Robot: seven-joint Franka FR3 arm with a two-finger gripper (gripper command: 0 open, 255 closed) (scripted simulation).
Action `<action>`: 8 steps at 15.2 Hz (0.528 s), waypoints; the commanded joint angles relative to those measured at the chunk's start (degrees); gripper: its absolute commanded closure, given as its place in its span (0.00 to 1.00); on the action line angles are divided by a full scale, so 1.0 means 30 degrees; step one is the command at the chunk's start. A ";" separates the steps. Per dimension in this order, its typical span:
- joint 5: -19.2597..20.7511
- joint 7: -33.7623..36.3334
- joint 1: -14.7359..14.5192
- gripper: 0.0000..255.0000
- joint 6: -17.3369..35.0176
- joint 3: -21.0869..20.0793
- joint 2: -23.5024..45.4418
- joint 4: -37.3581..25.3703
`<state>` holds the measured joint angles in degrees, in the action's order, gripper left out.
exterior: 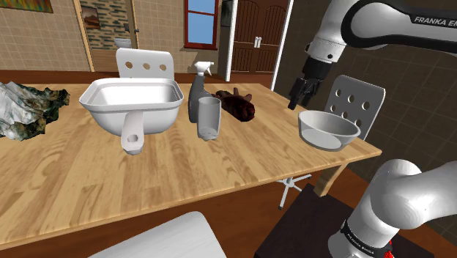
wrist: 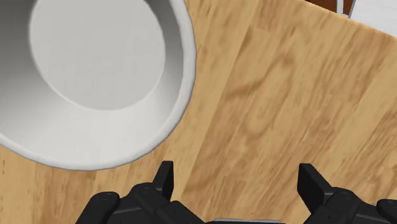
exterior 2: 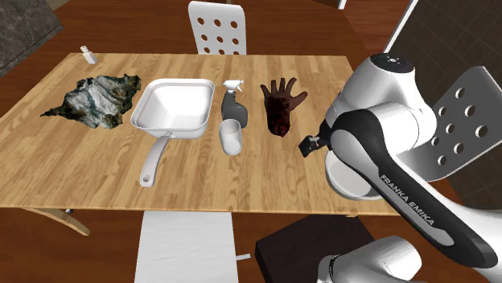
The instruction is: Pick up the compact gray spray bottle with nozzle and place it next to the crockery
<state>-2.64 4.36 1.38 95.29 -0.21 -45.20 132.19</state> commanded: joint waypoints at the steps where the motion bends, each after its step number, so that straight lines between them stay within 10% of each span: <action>1: 0.0000 0.0000 0.0000 0.00 0.0000 0.0000 0.0000 0.0000; 8: -0.0657 -0.6323 -0.2011 0.00 0.3994 0.2437 0.3998 -0.1429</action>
<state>-4.12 -11.48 -3.68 105.66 6.01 -35.25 129.01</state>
